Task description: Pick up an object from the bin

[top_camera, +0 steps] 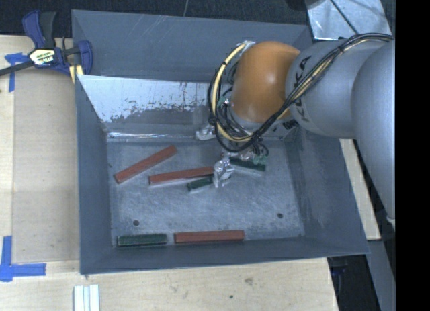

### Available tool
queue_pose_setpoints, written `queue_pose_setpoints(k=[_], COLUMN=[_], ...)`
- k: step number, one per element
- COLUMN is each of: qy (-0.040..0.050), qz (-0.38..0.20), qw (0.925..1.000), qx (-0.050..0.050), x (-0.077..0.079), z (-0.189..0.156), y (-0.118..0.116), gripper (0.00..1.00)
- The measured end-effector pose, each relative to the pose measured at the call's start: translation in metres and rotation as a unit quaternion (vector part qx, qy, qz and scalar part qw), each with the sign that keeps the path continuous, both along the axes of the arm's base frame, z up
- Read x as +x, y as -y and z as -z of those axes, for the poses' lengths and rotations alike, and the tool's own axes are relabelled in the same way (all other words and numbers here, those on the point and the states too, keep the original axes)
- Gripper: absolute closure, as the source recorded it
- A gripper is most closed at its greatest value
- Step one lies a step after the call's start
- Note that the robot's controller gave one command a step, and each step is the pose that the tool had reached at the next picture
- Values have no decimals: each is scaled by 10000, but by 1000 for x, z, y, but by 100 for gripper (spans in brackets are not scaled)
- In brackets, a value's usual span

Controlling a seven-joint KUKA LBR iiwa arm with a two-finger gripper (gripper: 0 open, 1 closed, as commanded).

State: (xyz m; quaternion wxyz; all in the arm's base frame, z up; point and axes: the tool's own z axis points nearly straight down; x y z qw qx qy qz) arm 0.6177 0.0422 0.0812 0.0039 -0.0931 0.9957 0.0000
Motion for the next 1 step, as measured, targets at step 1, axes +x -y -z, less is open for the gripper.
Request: queue_pose_setpoints(k=[1], qy=[148], qz=[-11], qw=[9999], qx=[22], x=[7], z=[1], y=[-2], gripper=[100])
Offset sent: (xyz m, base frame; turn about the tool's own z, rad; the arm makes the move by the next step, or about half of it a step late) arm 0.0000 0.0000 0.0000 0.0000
